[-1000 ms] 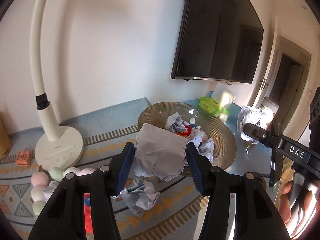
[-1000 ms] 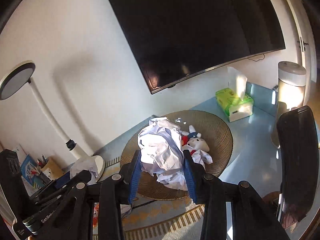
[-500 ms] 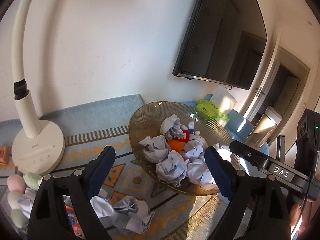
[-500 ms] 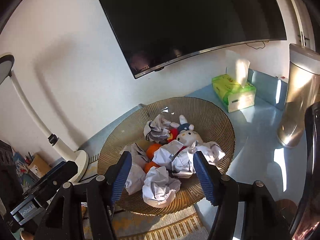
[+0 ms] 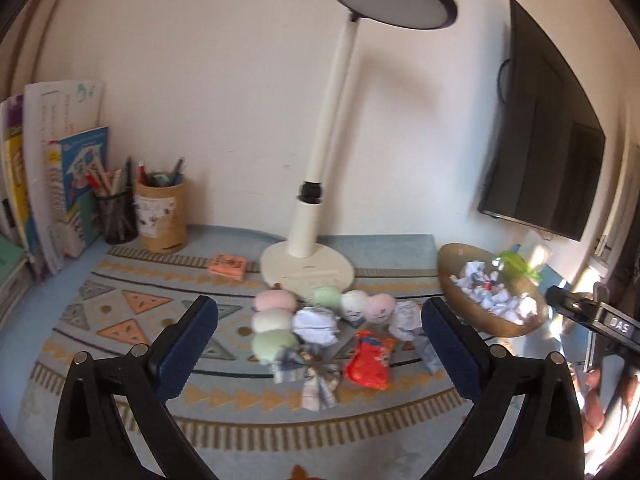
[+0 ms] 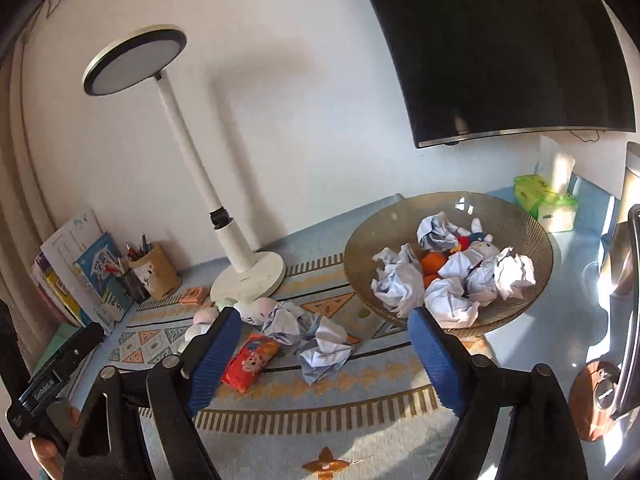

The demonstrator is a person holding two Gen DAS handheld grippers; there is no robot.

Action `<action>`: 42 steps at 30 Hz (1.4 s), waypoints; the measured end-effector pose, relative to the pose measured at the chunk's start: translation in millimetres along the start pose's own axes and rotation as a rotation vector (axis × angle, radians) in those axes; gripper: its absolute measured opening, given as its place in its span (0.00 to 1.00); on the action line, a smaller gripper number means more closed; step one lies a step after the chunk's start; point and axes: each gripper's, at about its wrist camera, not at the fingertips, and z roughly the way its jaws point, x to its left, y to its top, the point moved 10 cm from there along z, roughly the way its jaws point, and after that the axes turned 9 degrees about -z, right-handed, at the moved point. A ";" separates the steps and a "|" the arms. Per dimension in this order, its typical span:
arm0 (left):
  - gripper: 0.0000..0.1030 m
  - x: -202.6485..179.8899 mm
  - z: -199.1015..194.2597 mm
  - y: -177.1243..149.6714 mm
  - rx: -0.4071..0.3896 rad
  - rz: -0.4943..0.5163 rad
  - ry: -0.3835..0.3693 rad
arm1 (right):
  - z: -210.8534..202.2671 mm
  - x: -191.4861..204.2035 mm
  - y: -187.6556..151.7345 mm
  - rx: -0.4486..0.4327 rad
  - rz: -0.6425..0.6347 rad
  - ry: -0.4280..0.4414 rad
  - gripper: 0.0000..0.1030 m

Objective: Organize objects
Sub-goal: 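Move both open tools from the bowl back toward the pile, then grasp the plaid cloth with clip with the left tool while the right tool grasps the red snack bag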

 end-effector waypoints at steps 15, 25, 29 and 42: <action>0.99 98.0 24.8 -65.9 0.135 -0.083 0.172 | 71.8 32.6 -73.7 0.142 -0.186 -0.068 0.89; 0.99 103.5 28.0 -68.7 0.155 -0.116 0.173 | 75.0 30.1 -75.8 0.169 -0.196 -0.098 0.99; 0.99 103.4 28.4 -69.5 0.159 -0.118 0.173 | 76.5 30.7 -78.1 0.186 -0.213 -0.118 0.99; 0.99 82.0 37.4 -76.0 0.213 -0.032 0.162 | 85.8 34.5 -81.5 0.276 -0.159 -0.068 0.96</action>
